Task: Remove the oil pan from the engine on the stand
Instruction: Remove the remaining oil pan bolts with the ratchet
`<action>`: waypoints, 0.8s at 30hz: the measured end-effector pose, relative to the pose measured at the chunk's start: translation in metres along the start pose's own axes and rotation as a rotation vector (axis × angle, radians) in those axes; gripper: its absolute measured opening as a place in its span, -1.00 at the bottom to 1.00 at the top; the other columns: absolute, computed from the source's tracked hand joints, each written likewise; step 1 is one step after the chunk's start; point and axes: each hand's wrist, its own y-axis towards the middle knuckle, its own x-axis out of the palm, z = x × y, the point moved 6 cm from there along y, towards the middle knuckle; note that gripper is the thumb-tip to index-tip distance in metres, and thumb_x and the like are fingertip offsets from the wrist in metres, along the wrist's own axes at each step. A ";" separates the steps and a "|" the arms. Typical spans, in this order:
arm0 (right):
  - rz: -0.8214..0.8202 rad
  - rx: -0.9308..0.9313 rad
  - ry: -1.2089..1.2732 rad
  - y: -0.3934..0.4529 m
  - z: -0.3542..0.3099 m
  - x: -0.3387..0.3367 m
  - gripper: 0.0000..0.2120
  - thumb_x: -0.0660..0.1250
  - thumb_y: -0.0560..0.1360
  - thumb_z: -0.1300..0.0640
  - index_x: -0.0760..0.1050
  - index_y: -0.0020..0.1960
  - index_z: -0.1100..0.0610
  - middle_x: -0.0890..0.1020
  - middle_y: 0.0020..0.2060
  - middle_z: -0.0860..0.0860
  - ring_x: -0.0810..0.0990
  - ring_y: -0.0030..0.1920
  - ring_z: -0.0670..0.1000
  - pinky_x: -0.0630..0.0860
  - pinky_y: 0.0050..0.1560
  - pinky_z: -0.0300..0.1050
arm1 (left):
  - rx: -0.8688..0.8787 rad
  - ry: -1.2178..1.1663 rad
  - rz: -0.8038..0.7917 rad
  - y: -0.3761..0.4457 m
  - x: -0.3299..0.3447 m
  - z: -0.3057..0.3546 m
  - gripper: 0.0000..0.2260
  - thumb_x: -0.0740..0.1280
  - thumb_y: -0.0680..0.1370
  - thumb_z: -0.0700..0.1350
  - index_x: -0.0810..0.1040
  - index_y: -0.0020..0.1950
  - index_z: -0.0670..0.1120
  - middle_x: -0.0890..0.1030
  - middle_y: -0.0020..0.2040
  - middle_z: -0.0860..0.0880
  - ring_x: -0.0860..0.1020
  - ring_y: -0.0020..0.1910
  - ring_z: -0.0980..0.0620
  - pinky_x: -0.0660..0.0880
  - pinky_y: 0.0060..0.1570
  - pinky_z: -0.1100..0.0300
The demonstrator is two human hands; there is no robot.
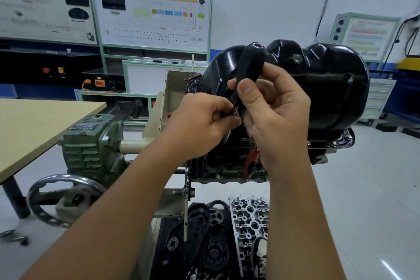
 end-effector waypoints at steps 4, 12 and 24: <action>0.104 -0.090 -0.142 -0.004 -0.006 0.000 -0.78 0.60 0.41 0.29 0.65 -0.01 0.11 0.73 -0.24 -0.07 0.70 -0.26 -0.10 0.60 -0.24 -0.25 | -0.024 -0.024 0.164 -0.004 -0.001 0.001 -0.77 0.54 0.41 0.00 0.62 -0.30 -0.12 0.46 -0.52 0.08 0.40 -0.50 0.07 0.33 -0.43 0.26; 0.168 -0.083 -0.147 -0.004 -0.006 -0.005 -0.72 0.52 0.51 0.30 0.55 0.04 -0.02 0.70 -0.25 -0.09 0.68 -0.28 -0.13 0.57 -0.24 -0.29 | -0.016 -0.108 0.009 0.002 0.000 0.005 -0.79 0.50 0.55 -0.13 0.57 -0.26 0.01 0.30 -0.55 0.11 0.25 -0.51 0.13 0.23 -0.43 0.29; 0.156 -0.033 -0.130 -0.006 0.002 -0.003 -0.72 0.53 0.47 0.35 0.62 0.16 0.22 0.76 -0.13 0.02 0.74 -0.20 -0.01 0.66 -0.17 -0.15 | -0.050 -0.075 0.218 -0.007 0.001 0.011 -0.72 0.49 0.46 -0.08 0.45 -0.35 0.12 0.31 -0.54 0.09 0.28 -0.49 0.10 0.25 -0.40 0.28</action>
